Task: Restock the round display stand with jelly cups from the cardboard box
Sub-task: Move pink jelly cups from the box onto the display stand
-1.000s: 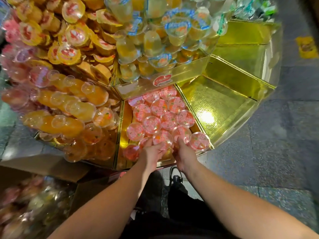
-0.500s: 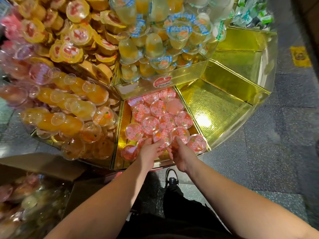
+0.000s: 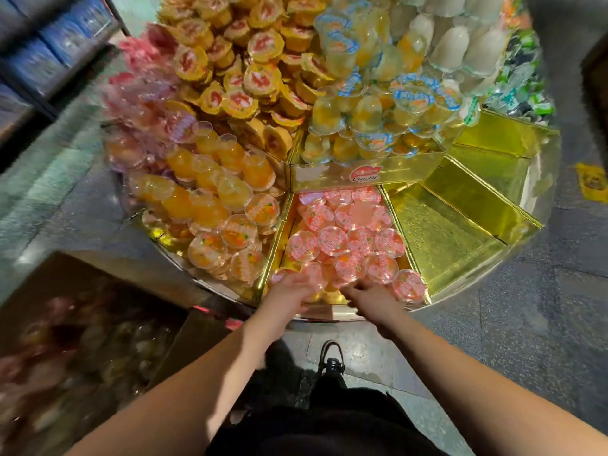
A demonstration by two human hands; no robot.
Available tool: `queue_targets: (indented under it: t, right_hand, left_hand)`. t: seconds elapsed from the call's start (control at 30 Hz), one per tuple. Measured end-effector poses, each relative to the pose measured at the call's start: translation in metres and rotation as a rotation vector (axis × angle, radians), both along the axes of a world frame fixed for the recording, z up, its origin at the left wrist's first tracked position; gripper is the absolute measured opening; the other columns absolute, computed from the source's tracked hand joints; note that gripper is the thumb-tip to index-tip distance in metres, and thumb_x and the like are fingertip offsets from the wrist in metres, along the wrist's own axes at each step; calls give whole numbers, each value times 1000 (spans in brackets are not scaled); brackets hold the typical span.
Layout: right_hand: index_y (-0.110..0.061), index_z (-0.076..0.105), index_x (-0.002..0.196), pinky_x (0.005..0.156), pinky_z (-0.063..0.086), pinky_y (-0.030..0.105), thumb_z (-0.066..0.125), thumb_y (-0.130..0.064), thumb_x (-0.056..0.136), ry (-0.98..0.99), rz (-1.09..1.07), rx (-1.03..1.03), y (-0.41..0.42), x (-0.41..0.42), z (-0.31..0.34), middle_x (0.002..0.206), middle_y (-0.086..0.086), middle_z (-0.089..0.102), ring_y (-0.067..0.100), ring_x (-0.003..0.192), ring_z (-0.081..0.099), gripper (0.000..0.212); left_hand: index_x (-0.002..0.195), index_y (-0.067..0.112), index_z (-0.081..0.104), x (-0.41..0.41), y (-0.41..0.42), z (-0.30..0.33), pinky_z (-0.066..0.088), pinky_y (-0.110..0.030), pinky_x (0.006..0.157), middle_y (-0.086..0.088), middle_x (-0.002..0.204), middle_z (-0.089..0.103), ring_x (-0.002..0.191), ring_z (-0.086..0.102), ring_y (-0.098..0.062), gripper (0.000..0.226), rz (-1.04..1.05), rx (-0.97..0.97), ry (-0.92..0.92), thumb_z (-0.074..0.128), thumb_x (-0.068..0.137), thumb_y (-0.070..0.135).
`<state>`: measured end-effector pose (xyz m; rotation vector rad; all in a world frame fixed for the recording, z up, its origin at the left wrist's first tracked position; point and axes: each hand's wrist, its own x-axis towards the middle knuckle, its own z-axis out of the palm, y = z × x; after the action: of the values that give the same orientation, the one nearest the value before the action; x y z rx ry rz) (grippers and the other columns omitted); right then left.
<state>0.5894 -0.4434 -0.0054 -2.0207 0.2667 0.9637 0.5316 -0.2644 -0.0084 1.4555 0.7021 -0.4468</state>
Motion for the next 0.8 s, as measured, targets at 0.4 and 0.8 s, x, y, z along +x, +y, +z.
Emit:
queue_targets:
  t: [0.4, 0.8]
  right_hand:
    - [-11, 65, 109, 71, 40, 32, 54, -30, 96, -584, 1153, -127, 214, -78, 26, 107, 12, 65, 29, 98, 61, 26]
    - [-10, 55, 129, 87, 48, 38, 52, -34, 98, -491, 1680, -202, 410, -208, -25, 124, 15, 60, 31, 111, 58, 40]
  left_hand:
    - [99, 35, 58, -208, 189, 15, 48, -35, 88, 1, 110, 61, 102, 60, -21, 19, 485, 458, 40, 65, 91, 19]
    - [111, 14, 65, -434, 259, -13, 46, -34, 90, 1, 110, 62, 104, 58, -20, 27, 842, 556, 405, 66, 89, 29]
